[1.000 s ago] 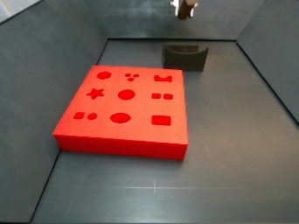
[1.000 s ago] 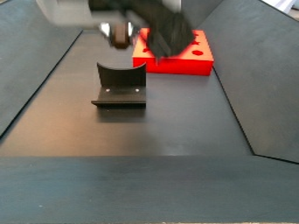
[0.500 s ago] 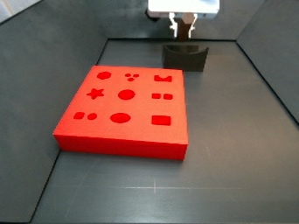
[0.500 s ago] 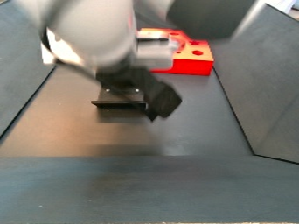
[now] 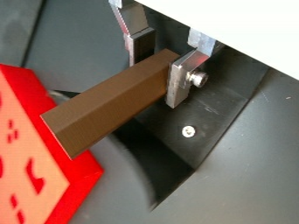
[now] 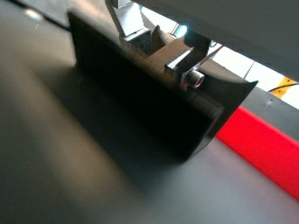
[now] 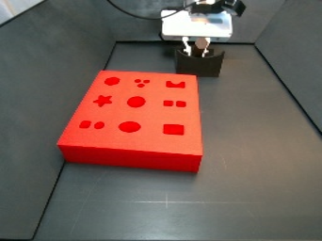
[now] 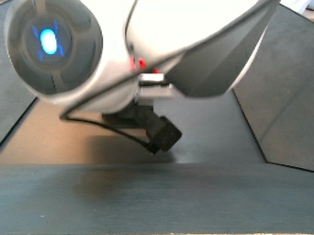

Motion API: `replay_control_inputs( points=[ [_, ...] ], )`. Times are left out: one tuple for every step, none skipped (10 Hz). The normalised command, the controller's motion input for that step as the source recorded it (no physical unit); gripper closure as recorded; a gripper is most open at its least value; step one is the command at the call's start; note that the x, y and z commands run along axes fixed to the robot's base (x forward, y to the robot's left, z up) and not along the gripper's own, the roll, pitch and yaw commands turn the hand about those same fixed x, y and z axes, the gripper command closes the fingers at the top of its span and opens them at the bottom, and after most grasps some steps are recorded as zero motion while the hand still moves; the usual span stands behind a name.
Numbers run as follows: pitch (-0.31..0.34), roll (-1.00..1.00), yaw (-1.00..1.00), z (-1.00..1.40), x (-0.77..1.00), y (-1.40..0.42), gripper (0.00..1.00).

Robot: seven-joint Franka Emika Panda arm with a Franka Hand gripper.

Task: Pick up the hexagon object. Move up. Place the hexagon object on the fixture. Regrasp the hexagon object. Move to above the board. Insert the hexagon object.
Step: Place the hexagon object on the fixture, then regrasp the hexagon object.

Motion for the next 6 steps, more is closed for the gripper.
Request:
replay_control_inputs(
  points=[
    [-0.004, -0.13, -0.07, -0.36, 0.10, 0.06, 1.00],
    [0.000, 0.00, 0.00, 0.00, 0.00, 0.00, 0.00],
    [0.013, 0.06, 0.10, 1.00, 0.00, 0.00, 0.00],
    [0.015, 0.07, 0.10, 1.00, 0.00, 0.00, 0.00],
    [0.036, 0.08, 0.09, 1.00, -0.03, 0.00, 0.00],
    [0.062, 0.07, 0.06, 1.00, -0.04, -0.01, 0.00]
  ],
)
